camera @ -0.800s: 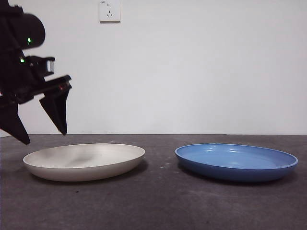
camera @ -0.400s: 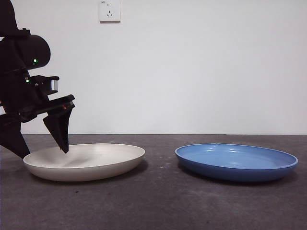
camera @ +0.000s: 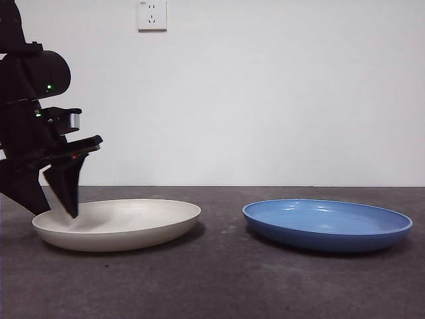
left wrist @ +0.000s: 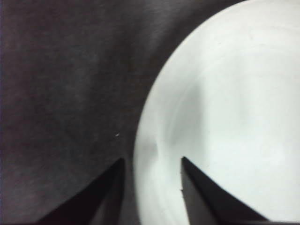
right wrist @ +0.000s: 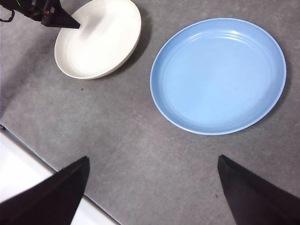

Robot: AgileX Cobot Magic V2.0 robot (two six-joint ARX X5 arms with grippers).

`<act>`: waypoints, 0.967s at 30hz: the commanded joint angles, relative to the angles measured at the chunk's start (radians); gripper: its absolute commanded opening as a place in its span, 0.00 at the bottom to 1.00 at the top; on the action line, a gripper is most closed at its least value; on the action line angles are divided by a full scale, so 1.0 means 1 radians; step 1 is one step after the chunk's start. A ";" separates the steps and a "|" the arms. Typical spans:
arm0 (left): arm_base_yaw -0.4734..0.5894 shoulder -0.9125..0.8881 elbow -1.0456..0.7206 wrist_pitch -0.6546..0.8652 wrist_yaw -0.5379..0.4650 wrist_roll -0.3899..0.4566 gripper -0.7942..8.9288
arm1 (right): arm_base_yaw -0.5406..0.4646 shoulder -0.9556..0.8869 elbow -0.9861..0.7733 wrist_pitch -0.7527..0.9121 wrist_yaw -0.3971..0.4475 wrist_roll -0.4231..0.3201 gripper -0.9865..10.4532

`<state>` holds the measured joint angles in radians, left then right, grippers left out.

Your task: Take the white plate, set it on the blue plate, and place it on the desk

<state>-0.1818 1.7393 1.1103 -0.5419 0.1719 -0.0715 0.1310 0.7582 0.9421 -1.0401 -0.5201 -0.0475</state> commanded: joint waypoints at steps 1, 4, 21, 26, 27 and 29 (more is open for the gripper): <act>-0.002 0.023 0.024 -0.007 -0.027 -0.016 0.23 | 0.004 0.005 0.020 0.008 0.000 0.007 0.47; 0.000 0.023 0.024 -0.011 -0.042 -0.016 0.19 | 0.004 0.005 0.020 0.008 0.000 0.007 0.47; 0.005 0.000 0.034 0.002 -0.041 -0.055 0.09 | 0.004 0.005 0.020 0.008 0.000 0.007 0.47; 0.005 -0.053 0.075 -0.023 -0.009 -0.059 0.09 | 0.004 0.005 0.020 0.008 0.001 0.007 0.47; 0.004 -0.067 0.082 -0.023 0.009 -0.072 0.09 | 0.004 0.005 0.020 0.008 0.001 0.007 0.47; -0.003 -0.097 0.100 -0.024 0.045 -0.095 0.09 | 0.004 0.005 0.020 0.008 0.001 0.007 0.47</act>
<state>-0.1795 1.6485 1.1835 -0.5732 0.1944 -0.1368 0.1310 0.7582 0.9421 -1.0401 -0.5201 -0.0475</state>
